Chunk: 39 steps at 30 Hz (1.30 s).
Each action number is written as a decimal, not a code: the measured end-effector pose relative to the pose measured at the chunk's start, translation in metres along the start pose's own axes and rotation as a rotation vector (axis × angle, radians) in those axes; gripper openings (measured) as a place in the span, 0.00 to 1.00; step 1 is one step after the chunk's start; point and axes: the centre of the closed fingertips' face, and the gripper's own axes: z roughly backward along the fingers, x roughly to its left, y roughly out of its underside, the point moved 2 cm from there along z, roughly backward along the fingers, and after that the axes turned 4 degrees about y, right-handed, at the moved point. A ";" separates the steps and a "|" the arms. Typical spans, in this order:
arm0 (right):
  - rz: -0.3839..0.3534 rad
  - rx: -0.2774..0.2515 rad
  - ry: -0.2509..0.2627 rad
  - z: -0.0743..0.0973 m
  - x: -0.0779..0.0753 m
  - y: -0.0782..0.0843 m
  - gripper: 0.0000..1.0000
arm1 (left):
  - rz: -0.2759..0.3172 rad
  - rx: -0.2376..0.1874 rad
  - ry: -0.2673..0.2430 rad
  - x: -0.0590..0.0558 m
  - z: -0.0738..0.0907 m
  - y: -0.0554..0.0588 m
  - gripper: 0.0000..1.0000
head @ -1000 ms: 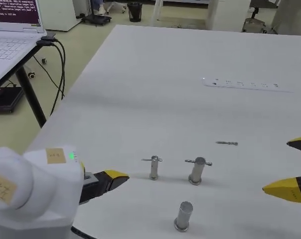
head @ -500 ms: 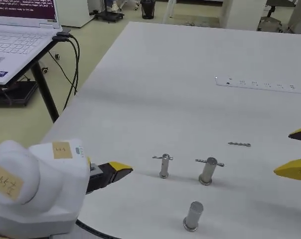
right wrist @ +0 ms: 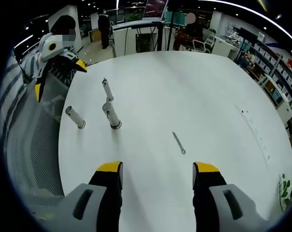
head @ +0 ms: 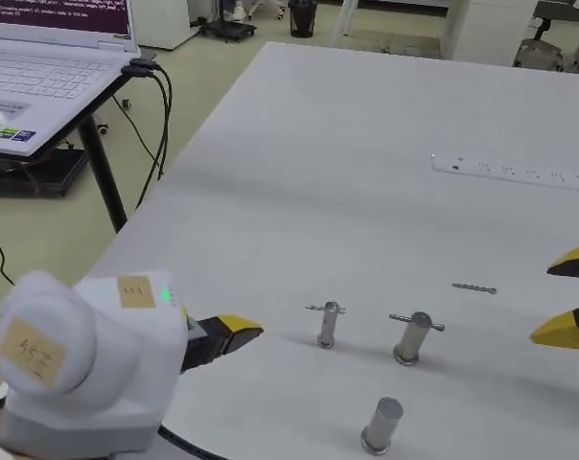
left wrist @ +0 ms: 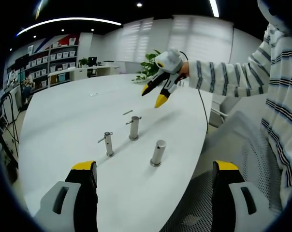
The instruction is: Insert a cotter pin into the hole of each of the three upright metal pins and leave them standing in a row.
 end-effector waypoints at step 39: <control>0.046 0.146 -0.048 -0.072 -0.034 0.002 0.22 | 0.035 -0.009 0.002 0.004 0.000 0.004 0.92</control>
